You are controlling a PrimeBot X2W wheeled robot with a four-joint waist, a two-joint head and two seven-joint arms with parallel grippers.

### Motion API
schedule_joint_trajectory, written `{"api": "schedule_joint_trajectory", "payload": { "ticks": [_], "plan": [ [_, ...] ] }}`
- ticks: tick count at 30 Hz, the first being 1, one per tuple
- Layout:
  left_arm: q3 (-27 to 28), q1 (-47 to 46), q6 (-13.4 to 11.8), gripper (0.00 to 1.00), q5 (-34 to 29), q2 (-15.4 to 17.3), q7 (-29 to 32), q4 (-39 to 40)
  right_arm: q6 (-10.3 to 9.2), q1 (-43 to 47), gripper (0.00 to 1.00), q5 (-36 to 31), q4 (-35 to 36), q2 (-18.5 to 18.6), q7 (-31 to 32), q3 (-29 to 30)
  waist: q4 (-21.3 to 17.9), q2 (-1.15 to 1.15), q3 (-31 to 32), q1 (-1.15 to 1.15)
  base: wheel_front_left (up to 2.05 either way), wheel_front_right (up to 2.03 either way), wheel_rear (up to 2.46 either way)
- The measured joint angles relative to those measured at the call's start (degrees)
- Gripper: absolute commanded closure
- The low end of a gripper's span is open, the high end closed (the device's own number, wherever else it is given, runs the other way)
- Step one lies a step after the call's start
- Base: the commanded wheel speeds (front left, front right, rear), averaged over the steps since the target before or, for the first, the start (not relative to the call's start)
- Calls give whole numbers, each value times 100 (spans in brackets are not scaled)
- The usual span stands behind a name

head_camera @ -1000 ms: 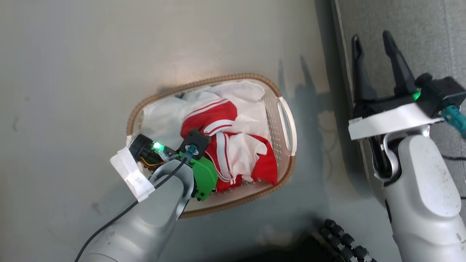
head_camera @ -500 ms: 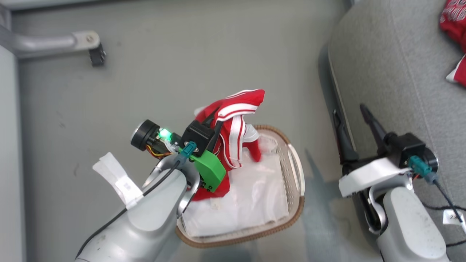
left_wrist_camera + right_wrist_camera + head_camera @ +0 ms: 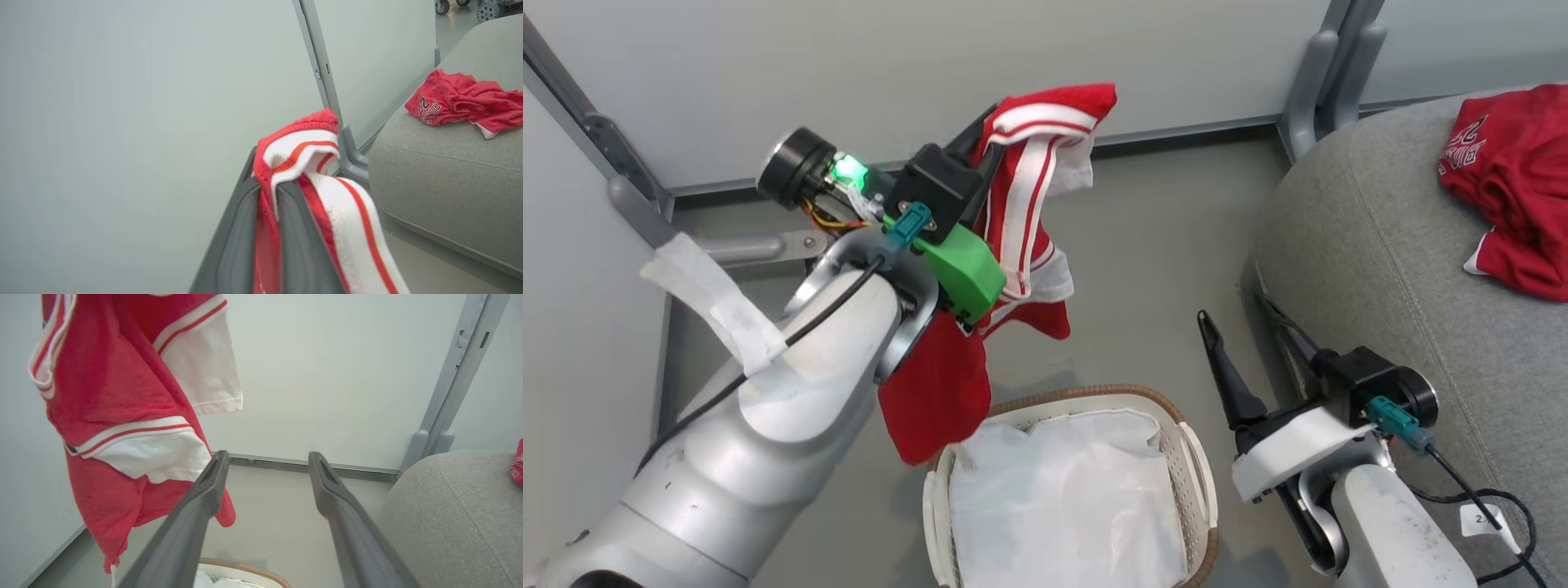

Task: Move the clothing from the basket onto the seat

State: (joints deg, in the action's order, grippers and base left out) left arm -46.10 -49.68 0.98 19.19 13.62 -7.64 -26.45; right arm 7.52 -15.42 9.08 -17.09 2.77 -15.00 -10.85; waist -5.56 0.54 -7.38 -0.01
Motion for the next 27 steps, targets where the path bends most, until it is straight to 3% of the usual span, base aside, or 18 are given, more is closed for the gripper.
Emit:
{"api": "schedule_joint_trajectory", "payload": {
  "ticks": [8, 17, 27],
  "plan": [
    [98, -505, -30, 100, 2, -19, 346, 365, 0, -239, 0, 65, 74, 0, 0, -862, 1, 0, 214, 0, 0, 0, 0],
    [-3, -719, -98, 100, 37, -319, 587, 358, 0, -833, 0, 403, 343, -1, 0, -1616, 34, 0, 246, 0, 0, 0, 0],
    [-182, -769, -98, 100, 142, -662, 666, 308, 0, -1305, 0, 525, 272, -1, 0, -1641, 229, 0, 287, 0, 0, 0, 0]
  ]
}}
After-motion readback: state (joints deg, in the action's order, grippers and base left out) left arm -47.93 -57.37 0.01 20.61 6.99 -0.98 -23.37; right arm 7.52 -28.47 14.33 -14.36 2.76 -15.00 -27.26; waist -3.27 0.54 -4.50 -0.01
